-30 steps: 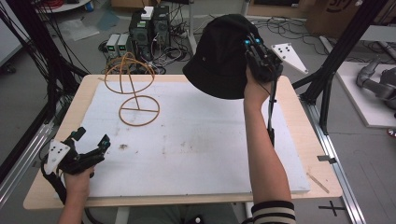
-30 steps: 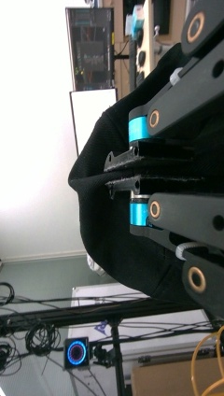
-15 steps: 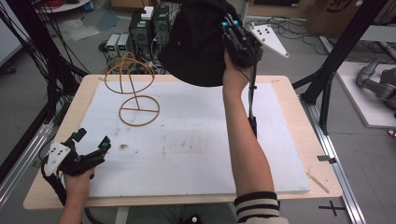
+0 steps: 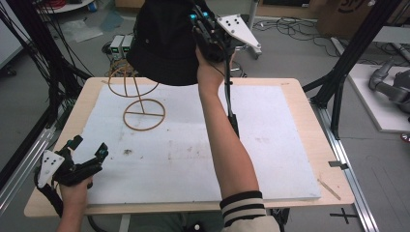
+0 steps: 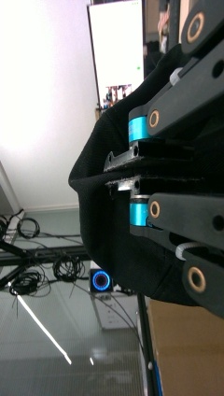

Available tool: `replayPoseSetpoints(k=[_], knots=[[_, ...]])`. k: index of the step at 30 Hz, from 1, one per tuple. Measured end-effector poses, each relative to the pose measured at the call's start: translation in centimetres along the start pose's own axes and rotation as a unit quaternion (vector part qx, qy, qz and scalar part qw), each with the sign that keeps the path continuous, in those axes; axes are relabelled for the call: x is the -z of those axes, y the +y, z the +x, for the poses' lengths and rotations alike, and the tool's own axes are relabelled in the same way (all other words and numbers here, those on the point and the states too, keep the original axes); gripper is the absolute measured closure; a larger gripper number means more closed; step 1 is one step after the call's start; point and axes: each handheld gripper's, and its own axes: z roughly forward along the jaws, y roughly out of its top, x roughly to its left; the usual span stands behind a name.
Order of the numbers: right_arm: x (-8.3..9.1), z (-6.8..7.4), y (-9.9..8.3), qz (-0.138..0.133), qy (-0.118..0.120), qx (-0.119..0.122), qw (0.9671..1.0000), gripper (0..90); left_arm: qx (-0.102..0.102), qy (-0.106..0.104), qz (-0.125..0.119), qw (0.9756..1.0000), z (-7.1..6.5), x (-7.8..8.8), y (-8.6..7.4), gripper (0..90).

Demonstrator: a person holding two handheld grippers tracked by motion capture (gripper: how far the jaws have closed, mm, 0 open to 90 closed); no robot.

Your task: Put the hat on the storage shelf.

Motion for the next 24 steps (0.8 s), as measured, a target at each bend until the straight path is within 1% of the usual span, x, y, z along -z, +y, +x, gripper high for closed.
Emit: replayPoseSetpoints(k=[1, 2, 3, 4, 5, 6, 7, 8, 9, 10, 11, 12, 13, 14, 16, 17, 19, 20, 22, 23, 24], knots=[[-0.3, 0.3, -0.2, -0.001, 0.001, -0.001, 1.0000, 86.5, -0.001, 0.000, 0.000, 1.0000, 0.0, 0.1, 0.0, 6.6], [-0.8, 1.0, -0.5, 0.002, 0.007, -0.002, 1.0000, 86.5, 0.000, 0.001, -0.003, 1.0000, 0.0, 0.2, 0.0, 6.6], [-0.8, 1.0, -0.5, 0.002, 0.007, -0.002, 1.0000, 86.5, 0.000, 0.000, -0.003, 1.0000, 0.1, 0.3, 0.1, 6.6], [-1.1, 1.3, -0.7, 0.003, 0.010, -0.004, 0.9999, 86.4, -0.001, 0.000, -0.002, 1.0000, 0.1, 0.4, 0.1, 6.6], [-1.6, 2.0, -1.2, 0.007, 0.016, -0.006, 0.9998, 86.5, -0.001, 0.001, -0.005, 1.0000, 0.2, 0.5, 0.1, 6.6], [-1.6, 2.0, -1.2, 0.007, 0.016, -0.006, 0.9998, 86.5, 0.000, 0.001, -0.006, 1.0000, 0.2, 0.5, 0.2, 6.6], [-2.2, 2.6, -1.8, 0.011, 0.022, -0.007, 0.9997, 86.4, 0.000, 0.001, -0.006, 1.0000, 0.2, 0.6, 0.2, 6.6], [-2.4, 3.0, -2.2, 0.013, 0.024, -0.010, 0.9996, 86.4, 0.000, 0.000, -0.006, 1.0000, 0.2, 0.7, 0.2, 6.6], [-2.4, 3.0, -2.2, 0.013, 0.024, -0.010, 0.9996, 86.4, 0.000, 0.000, -0.006, 1.0000, 0.2, 0.7, 0.2, 6.6], [-2.9, 3.7, -2.9, 0.021, 0.029, -0.014, 0.9992, 86.4, 0.001, -0.003, -0.008, 1.0000, 0.2, 0.6, 0.2, 6.6], [-2.9, 3.7, -2.9, 0.021, 0.029, -0.014, 0.9992, 86.4, 0.001, -0.003, -0.008, 1.0000, 0.2, 0.7, 0.2, 6.6], [-3.1, 4.0, -3.2, 0.024, 0.031, -0.013, 0.9991, 86.4, 0.001, -0.004, -0.008, 1.0000, 0.3, 0.7, 0.2, 6.6], [-3.5, 4.7, -3.9, 0.032, 0.039, -0.013, 0.9987, 86.4, 0.001, -0.004, -0.009, 1.0000, 0.3, 0.6, 0.2, 6.7], [-3.5, 4.7, -3.9, 0.032, 0.039, -0.013, 0.9987, 86.4, 0.001, -0.004, -0.008, 1.0000, 0.3, 0.6, 0.2, 6.7], [-3.9, 5.3, -4.5, 0.039, 0.043, -0.015, 0.9982, 86.4, 0.001, -0.004, -0.009, 1.0000, 0.3, 0.6, 0.2, 6.6], [-4.2, 6.0, -5.1, 0.045, 0.048, -0.015, 0.9977, 86.4, 0.000, -0.004, -0.009, 0.9999, 0.3, 0.6, 0.2, 6.6], [-4.5, 6.4, -5.6, 0.050, 0.053, -0.011, 0.9973, 86.2, 0.003, -0.003, -0.011, 0.9999, 0.4, 0.7, 0.3, 6.6], [-4.5, 6.4, -5.6, 0.050, 0.053, -0.011, 0.9973, 86.2, 0.003, -0.003, -0.011, 0.9999, 0.4, 0.7, 0.3, 6.6], [-4.8, 6.7, -6.1, 0.055, 0.056, -0.013, 0.9969, 86.0, 0.007, -0.002, -0.013, 0.9999, 0.4, 0.7, 0.3, 6.6], [-4.9, 7.0, -6.6, 0.059, 0.058, -0.014, 0.9964, 85.9, 0.008, -0.002, -0.013, 0.9999, 0.4, 0.7, 0.3, 6.6], [-4.9, 7.0, -6.6, 0.059, 0.058, -0.014, 0.9964, 85.9, 0.010, -0.001, -0.014, 0.9999, 0.4, 0.6, 0.3, 6.6]])
